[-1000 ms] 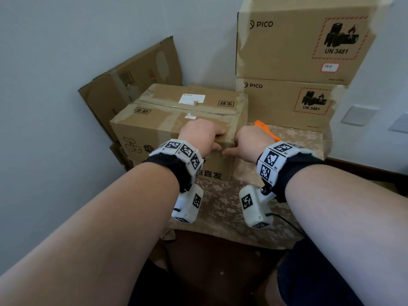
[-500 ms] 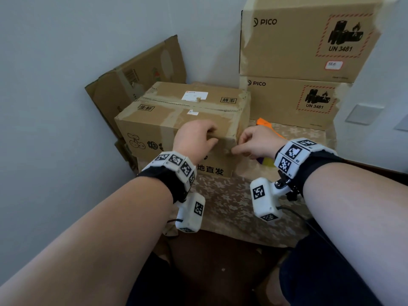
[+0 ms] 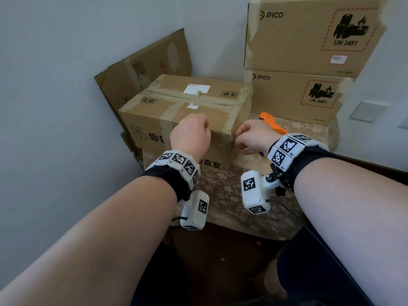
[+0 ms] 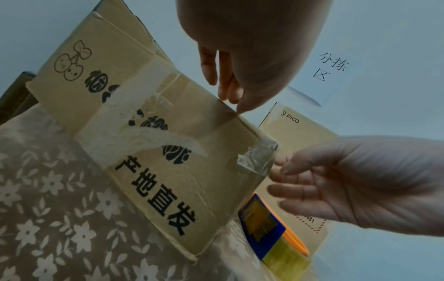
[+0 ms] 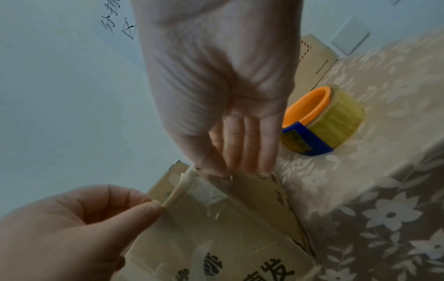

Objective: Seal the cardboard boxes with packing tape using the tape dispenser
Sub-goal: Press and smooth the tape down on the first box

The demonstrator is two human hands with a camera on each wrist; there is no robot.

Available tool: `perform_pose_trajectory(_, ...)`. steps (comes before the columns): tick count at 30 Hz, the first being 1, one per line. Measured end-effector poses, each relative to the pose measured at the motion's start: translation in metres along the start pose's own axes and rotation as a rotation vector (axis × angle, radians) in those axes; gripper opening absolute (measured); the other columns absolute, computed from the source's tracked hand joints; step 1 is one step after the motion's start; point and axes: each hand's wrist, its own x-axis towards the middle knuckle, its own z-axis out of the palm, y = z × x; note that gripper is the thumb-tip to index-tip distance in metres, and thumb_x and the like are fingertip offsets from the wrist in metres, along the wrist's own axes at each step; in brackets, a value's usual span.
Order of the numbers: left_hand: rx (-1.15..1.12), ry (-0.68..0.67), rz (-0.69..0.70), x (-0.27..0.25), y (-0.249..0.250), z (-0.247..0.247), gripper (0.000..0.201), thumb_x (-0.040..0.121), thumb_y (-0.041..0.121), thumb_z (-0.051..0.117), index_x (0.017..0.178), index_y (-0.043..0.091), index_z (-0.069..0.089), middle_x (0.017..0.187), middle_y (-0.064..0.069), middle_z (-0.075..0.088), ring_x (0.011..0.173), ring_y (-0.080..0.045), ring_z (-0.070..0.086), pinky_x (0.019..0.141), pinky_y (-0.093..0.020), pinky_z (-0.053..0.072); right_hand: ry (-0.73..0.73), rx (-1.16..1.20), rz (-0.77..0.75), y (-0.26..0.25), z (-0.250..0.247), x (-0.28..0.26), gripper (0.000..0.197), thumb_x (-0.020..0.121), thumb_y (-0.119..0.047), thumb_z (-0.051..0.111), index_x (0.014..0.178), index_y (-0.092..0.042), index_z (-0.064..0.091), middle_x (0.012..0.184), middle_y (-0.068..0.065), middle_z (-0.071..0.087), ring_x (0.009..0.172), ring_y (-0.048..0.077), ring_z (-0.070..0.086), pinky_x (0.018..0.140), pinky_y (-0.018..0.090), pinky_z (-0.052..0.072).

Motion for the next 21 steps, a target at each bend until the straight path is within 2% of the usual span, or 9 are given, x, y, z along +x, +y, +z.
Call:
perform_pose_trajectory(2,0.017,0.012,-0.018,-0.003,0.000,0.001,0.013,0.094,0.018,0.048,0.086,0.022,0.057,0.087,0.006,0.055,0.079,-0.016,0.052,0.063,-0.029,0.044,0.103,-0.080,-0.108,-0.001,-0.002,0.000,0.025,0.076,-0.004,0.068,0.092,-0.019,0.057,0.098,0.008,0.061,0.083,0.025,0.063,0.068,0.036,0.057)
perform_pose_trajectory(3,0.024,0.013,-0.026,-0.004,0.000,0.001,0.013,0.095,0.019,0.047,0.083,0.023,0.053,0.086,0.006,0.053,0.078,-0.016,0.051,0.062,-0.028,0.042,0.122,-0.114,-0.177,-0.003,-0.004,0.000,0.032,0.075,-0.005,0.069,0.100,-0.020,0.056,0.100,0.006,0.059,0.079,0.021,0.059,0.063,0.030,0.052)
perform_pose_trajectory(6,0.048,0.025,-0.046,-0.005,0.002,0.001,0.013,0.095,0.020,0.046,0.084,0.023,0.053,0.085,0.006,0.051,0.076,-0.016,0.049,0.062,-0.028,0.038,0.037,-0.238,-0.334,-0.011,-0.008,0.000,0.054,0.074,-0.008,0.074,0.122,-0.028,0.059,0.104,0.004,0.051,0.077,0.015,0.050,0.058,0.020,0.039)
perform_pose_trajectory(9,0.063,-0.001,-0.093,-0.007,0.000,0.000,0.014,0.094,0.024,0.047,0.085,0.022,0.057,0.082,0.005,0.054,0.075,-0.018,0.051,0.063,-0.029,0.039,-0.048,-0.379,-0.375,-0.013,-0.004,0.001,0.047,0.076,-0.013,0.076,0.120,-0.026,0.066,0.086,-0.004,0.056,0.077,0.012,0.052,0.067,0.023,0.041)
perform_pose_trajectory(11,0.023,-0.094,-0.134,-0.008,-0.005,0.003,0.016,0.093,0.027,0.050,0.086,0.022,0.064,0.084,0.002,0.061,0.076,-0.019,0.057,0.065,-0.029,0.045,-0.035,-0.364,-0.373,-0.012,0.000,0.003,0.039,0.079,-0.013,0.075,0.115,-0.025,0.069,0.076,-0.010,0.054,0.069,0.007,0.049,0.063,0.019,0.038)
perform_pose_trajectory(13,-0.106,-0.222,-0.195,-0.010,-0.010,0.007,0.018,0.091,0.025,0.055,0.087,0.018,0.072,0.083,0.000,0.068,0.073,-0.016,0.061,0.067,-0.026,0.047,-0.022,-0.344,-0.373,-0.011,0.003,0.003,0.037,0.080,-0.012,0.073,0.115,-0.025,0.070,0.074,-0.012,0.054,0.067,0.006,0.049,0.060,0.016,0.037)
perform_pose_trajectory(16,-0.519,-0.394,-0.432,-0.012,-0.010,0.010,0.016,0.090,0.017,0.062,0.089,0.005,0.072,0.069,-0.003,0.066,0.049,-0.009,0.053,0.051,-0.022,0.044,-0.055,-0.361,-0.361,-0.014,0.003,0.003,0.035,0.084,-0.012,0.070,0.116,-0.025,0.069,0.073,-0.013,0.055,0.063,0.002,0.049,0.053,0.010,0.034)
perform_pose_trajectory(18,-0.740,-0.484,-0.606,-0.013,-0.007,0.008,0.014,0.092,0.014,0.060,0.095,0.002,0.067,0.075,-0.003,0.067,0.050,-0.008,0.050,0.051,-0.021,0.042,-0.072,-0.383,-0.350,-0.015,0.002,0.003,0.036,0.085,-0.012,0.069,0.118,-0.026,0.068,0.074,-0.014,0.055,0.062,0.001,0.048,0.051,0.008,0.032)
perform_pose_trajectory(21,-0.872,-0.560,-0.709,-0.013,-0.006,0.010,0.009,0.093,0.016,0.059,0.093,0.007,0.064,0.080,-0.002,0.070,0.055,-0.006,0.050,0.055,-0.019,0.041,-0.079,-0.391,-0.337,-0.016,0.002,0.003,0.036,0.087,-0.012,0.067,0.119,-0.027,0.067,0.075,-0.015,0.055,0.061,0.000,0.048,0.049,0.008,0.032)
